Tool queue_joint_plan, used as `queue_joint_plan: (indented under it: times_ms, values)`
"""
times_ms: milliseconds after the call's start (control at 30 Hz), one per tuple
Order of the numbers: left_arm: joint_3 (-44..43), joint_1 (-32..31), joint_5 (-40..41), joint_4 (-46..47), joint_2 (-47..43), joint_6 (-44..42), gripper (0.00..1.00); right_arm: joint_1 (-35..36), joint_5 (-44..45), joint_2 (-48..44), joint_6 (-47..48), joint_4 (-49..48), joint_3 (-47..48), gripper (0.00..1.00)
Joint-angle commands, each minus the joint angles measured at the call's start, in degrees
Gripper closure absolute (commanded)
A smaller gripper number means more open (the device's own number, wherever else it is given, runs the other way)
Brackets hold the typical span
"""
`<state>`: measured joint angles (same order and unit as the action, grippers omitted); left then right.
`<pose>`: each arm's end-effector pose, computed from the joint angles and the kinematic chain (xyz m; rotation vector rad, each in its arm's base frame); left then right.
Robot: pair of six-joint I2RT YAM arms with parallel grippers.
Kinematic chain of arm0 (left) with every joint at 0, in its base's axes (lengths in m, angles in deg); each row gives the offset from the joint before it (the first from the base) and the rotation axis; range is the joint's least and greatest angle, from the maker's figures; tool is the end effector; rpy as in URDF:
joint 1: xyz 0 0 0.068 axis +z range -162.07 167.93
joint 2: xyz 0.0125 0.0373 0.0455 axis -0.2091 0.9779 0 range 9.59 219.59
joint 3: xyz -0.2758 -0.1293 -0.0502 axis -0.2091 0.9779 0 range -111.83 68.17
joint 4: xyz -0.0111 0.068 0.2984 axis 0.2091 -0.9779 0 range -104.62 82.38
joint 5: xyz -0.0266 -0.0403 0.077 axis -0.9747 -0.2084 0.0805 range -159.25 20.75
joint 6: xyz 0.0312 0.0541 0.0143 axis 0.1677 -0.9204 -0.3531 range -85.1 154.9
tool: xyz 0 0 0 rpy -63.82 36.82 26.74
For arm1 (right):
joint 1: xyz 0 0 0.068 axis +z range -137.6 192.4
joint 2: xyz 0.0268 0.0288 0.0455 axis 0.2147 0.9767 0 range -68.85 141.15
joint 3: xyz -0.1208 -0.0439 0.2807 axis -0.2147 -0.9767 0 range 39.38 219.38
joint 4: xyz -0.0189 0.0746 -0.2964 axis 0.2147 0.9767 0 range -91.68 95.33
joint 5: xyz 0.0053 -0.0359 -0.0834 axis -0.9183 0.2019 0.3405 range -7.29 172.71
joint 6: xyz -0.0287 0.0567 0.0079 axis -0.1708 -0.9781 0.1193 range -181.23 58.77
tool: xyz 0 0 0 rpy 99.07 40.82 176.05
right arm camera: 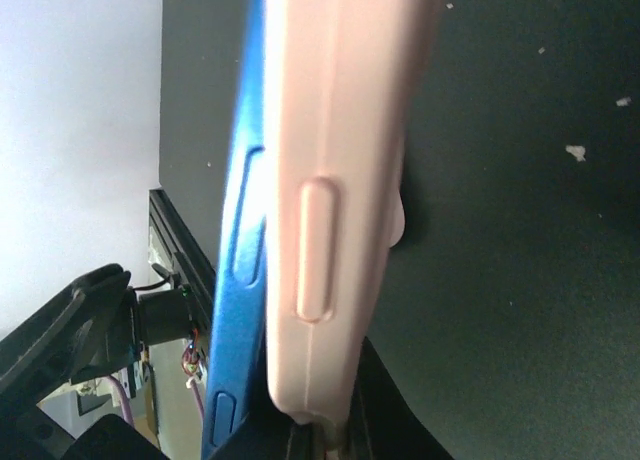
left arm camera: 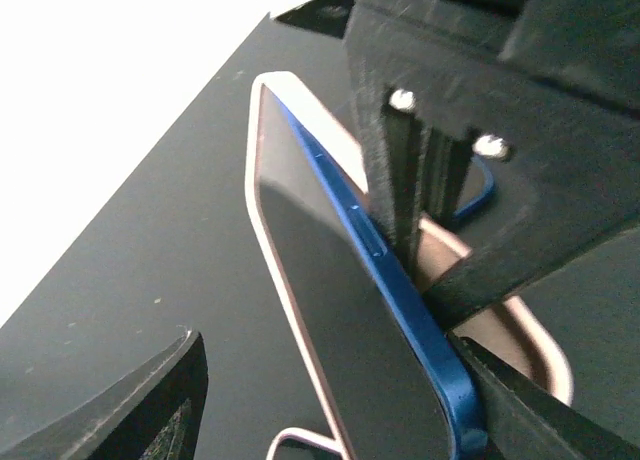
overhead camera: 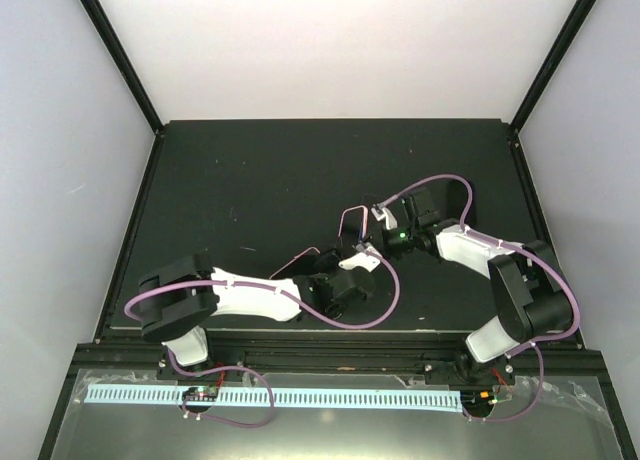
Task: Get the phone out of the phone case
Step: Remove the phone case from the phone.
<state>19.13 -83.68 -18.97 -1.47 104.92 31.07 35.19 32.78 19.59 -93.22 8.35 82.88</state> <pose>0.1543 -0.3429 0.1751 0.8603 1.8104 0.2552 0.2821 0.1597 0.1636 -0.1738 2.6439 1.4643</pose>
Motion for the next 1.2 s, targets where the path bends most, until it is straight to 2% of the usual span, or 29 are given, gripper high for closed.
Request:
queue_joint_plan:
  times_ms: [0, 67, 367, 533, 633, 833, 1033, 1167]
  values:
    - [1.8, 1.6, 17.5, -4.7, 2.9, 0.0, 0.37, -0.2, -7.9, -1.5, 0.1, -2.1, 1.5, 0.99]
    - [2.8, 1.8, 17.9, -3.6, 2.0, 0.0, 0.43, -0.3, -8.2, -1.4, 0.2, -2.3, 1.4, 0.99]
    - [3.1, 1.9, 13.2, 2.2, -0.1, -4.9, 0.86, -0.2, -7.1, -1.7, 0.8, -2.0, 1.5, 0.99]
    - [2.6, 1.8, 11.7, 3.2, -2.9, -5.4, 0.93, -0.2, -1.3, -3.6, 3.7, -0.2, 1.6, 0.99]
    - [2.2, 1.5, 7.3, 0.7, -6.8, -3.8, 0.98, -0.2, 5.1, -5.1, 6.7, 1.3, 1.7, 0.99]
    - [2.6, 0.4, 3.6, -5.3, -15.0, 3.4, 0.98, -0.2, 20.8, -6.8, 13.4, 2.9, 2.7, 0.99]
    - [8.8, 0.4, 0.3, -4.1, -25.7, 7.9, 0.98, -0.2, 27.4, -5.6, 16.6, 4.3, 4.0, 0.99]
    - [12.2, 0.5, 1.0, -3.3, -28.3, 8.4, 0.98, -1.1, 32.7, -8.0, 18.4, 7.7, 6.9, 0.99]
